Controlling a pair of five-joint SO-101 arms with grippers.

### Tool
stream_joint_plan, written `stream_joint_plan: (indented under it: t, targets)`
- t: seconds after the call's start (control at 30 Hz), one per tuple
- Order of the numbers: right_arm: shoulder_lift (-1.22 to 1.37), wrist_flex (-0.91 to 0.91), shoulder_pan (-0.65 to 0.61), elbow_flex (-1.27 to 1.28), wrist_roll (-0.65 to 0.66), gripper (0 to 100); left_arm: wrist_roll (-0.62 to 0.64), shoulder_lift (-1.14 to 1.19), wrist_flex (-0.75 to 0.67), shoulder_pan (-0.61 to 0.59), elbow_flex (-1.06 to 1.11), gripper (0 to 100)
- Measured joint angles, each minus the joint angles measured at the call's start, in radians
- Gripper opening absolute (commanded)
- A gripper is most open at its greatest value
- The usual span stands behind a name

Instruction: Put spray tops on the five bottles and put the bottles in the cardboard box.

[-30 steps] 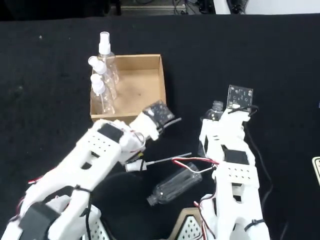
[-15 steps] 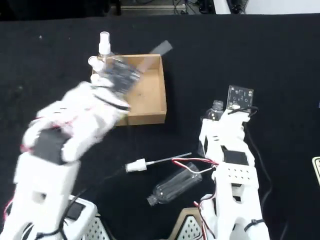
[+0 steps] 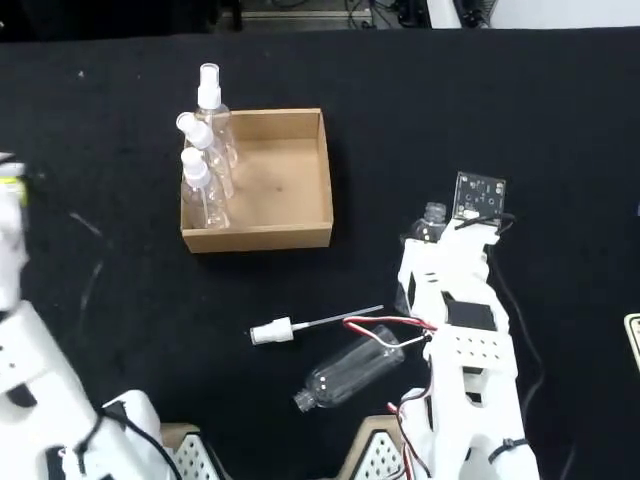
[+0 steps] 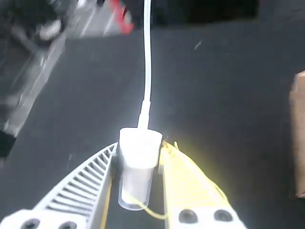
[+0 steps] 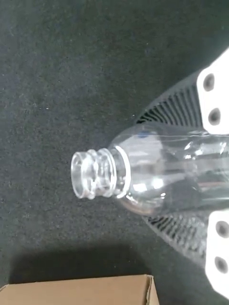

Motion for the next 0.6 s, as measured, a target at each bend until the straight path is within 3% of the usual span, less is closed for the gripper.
stream_joint_plan:
  t: [0.17, 0.47, 0.6]
  targets:
    - [0.0, -0.005, 0.0, 0.0, 0.0, 1.1, -0.04, 0.086, -0.038, -0.106, 0.175, 6]
    - [0.0, -0.008, 0.0, 0.0, 0.0, 1.1, -0.198, 0.155, -0.327, -0.192, 0.678, 7]
    - [0.0, -0.008, 0.0, 0.0, 0.0, 1.1, -0.213, 0.155, -0.382, -0.193, 0.784, 7]
